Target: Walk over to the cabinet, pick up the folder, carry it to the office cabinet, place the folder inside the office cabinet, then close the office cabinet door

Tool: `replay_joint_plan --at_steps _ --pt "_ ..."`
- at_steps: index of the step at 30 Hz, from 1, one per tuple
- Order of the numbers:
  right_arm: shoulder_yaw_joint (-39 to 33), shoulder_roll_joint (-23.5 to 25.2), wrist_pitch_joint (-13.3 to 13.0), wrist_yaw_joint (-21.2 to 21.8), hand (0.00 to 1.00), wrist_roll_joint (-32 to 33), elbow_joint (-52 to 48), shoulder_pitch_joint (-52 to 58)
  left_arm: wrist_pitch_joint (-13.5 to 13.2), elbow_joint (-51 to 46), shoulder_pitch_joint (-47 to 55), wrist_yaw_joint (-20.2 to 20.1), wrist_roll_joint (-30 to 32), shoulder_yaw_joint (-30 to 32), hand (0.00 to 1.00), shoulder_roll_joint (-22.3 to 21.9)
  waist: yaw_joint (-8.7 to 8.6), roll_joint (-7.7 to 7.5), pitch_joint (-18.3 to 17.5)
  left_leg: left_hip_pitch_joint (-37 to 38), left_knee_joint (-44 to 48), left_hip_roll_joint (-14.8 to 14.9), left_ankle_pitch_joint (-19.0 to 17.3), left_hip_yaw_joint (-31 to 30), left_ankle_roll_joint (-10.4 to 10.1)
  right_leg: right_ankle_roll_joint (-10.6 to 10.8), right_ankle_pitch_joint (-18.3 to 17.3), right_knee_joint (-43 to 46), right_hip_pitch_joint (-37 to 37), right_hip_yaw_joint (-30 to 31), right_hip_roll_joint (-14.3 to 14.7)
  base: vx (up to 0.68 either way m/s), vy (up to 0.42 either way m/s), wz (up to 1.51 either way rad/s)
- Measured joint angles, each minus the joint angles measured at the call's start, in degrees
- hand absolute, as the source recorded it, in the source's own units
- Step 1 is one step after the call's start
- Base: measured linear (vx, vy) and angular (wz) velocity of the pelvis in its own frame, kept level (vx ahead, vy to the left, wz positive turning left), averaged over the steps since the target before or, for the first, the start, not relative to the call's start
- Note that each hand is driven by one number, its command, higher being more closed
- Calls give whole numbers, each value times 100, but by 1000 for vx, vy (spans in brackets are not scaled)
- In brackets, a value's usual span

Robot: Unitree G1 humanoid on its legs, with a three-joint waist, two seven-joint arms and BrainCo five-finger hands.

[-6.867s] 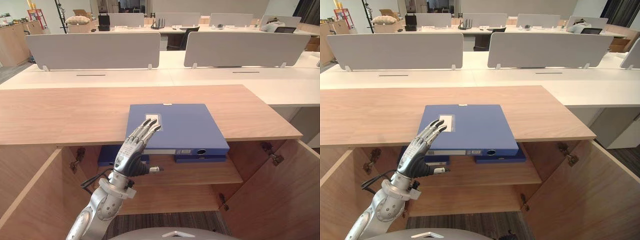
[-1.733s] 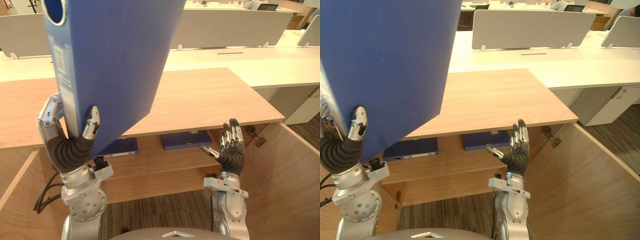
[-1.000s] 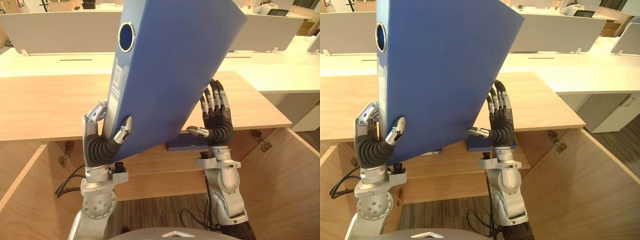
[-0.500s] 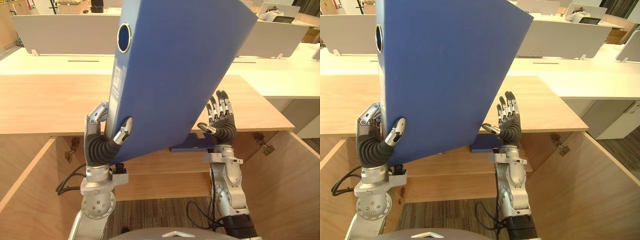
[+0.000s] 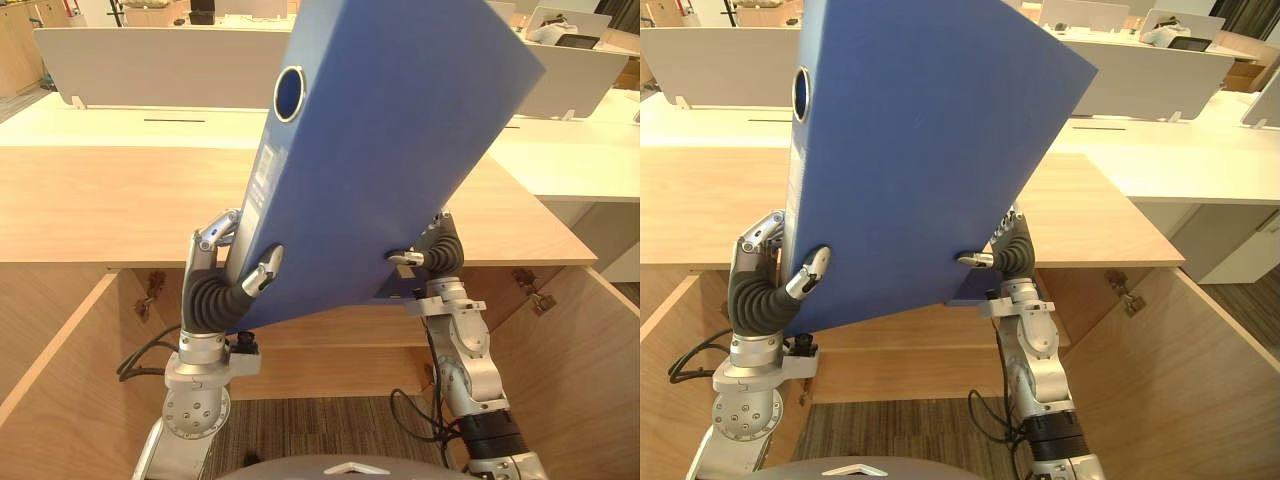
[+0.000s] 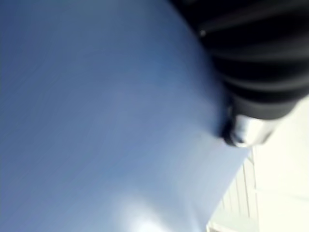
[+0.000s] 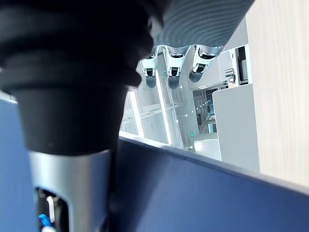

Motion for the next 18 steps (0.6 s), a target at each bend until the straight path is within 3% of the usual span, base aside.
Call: replay_joint_plan --at_steps 1,4,6,13,18 --pt "55 -93 20 60 100 -8 78 -55 -7 39 -16 0 41 -3 100 53 -4 0 0 0 0 0 5 0 5 4 2 0 0 1 0 0 0 0" --pt "417 -742 137 329 100 -133 226 -195 -13 133 -130 -17 446 -36 100 445 14 0 0 -10 0 -4 12 -3 9 26 18 -11 -2 2 -3 0 0 0" --pt "502 -927 240 439 100 -287 274 -216 -36 132 -139 -3 654 -41 100 629 21 1 0 -11 0 -7 14 -3 7 29 25 -11 -3 2 -6 0 0 0" --pt "776 -1268 263 425 100 -341 280 -251 -225 58 -146 174 1054 -38 100 935 32 10 -7 -14 -1 -21 2 -4 -11 32 29 -8 -5 9 -17 0 0 0" --pt "788 -1250 240 367 100 -527 276 -268 -225 77 -136 248 1088 28 100 1011 32 45 -34 -18 0 -24 2 -4 -11 30 30 -10 -10 15 -22 0 0 0"
